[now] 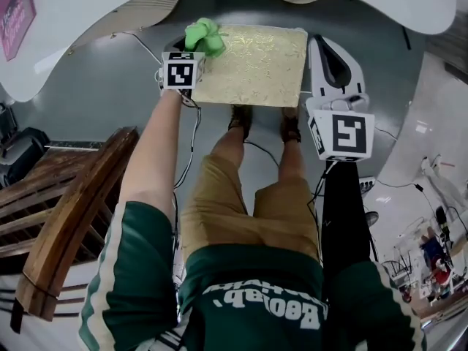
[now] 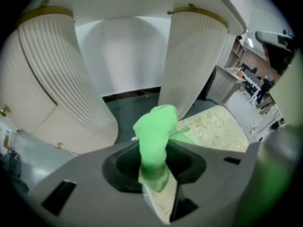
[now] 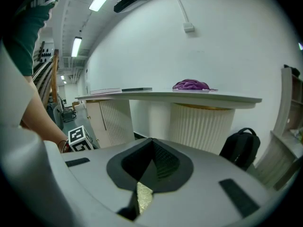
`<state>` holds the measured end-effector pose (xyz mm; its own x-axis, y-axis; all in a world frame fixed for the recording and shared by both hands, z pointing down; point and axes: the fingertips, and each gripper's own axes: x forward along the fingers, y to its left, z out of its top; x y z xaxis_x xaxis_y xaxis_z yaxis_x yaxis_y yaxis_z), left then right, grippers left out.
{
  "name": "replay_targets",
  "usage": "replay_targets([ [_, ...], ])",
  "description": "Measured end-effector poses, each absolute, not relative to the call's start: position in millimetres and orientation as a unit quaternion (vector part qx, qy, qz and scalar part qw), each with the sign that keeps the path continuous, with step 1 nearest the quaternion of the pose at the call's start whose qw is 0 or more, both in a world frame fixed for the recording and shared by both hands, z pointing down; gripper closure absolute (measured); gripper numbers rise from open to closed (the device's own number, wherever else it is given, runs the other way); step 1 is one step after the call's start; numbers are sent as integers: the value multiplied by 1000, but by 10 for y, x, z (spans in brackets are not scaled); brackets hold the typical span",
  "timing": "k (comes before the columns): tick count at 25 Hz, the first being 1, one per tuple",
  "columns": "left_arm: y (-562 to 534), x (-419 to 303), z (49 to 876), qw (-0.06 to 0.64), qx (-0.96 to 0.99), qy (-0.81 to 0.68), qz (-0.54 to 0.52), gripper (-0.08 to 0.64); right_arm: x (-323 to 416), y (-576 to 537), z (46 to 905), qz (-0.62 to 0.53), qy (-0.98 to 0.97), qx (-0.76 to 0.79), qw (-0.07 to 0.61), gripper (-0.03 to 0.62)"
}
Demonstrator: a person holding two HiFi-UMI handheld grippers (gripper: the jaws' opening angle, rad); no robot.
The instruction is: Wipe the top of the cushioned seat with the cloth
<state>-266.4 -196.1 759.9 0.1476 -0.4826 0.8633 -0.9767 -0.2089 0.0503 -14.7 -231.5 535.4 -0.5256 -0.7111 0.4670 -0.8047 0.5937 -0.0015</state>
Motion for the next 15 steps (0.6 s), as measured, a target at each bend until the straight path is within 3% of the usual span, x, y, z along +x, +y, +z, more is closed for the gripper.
replay_targets([
  [8,-1682,-3245,7679,370,631,-565,381,413,-233,-2351,5307,105,-865,443,211,584],
  [15,-1813,-2949,7319,324,681,-551,359,413,-249,-2293,5194,98,-867,442,207,584],
])
